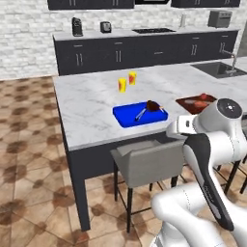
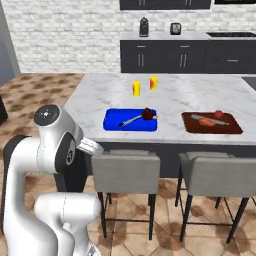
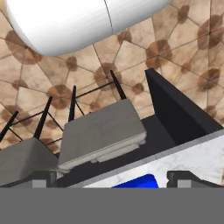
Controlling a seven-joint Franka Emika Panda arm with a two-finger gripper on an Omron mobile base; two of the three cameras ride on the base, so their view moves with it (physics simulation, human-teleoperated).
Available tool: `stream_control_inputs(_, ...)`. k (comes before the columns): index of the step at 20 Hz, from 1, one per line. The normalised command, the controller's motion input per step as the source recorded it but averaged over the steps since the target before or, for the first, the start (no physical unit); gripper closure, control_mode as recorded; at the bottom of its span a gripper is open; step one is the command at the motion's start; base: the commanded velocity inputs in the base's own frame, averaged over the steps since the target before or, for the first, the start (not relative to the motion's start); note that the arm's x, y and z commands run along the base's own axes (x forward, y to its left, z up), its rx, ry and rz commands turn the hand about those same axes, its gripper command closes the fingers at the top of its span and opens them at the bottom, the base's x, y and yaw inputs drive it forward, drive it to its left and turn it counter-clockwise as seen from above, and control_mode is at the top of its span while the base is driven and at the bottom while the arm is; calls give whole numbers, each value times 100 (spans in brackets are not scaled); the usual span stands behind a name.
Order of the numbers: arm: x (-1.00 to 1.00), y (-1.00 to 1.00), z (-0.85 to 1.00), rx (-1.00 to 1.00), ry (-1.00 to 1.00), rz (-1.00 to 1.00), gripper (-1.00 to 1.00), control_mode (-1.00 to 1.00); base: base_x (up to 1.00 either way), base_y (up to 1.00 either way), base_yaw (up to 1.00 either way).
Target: Gather the sweet potato and bell pepper from the fridge and place them on a tray on the dining counter. Then gather the steaks from the fridge and place them on the other tray.
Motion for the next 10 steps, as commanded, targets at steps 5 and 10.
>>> stream_control_inputs(5, 0, 0, 0, 0, 0, 0, -100, 100, -32, 41, 28)
stream_control_inputs(10, 0, 0, 0, 0, 0, 0, -100, 100, -9, 61, 29)
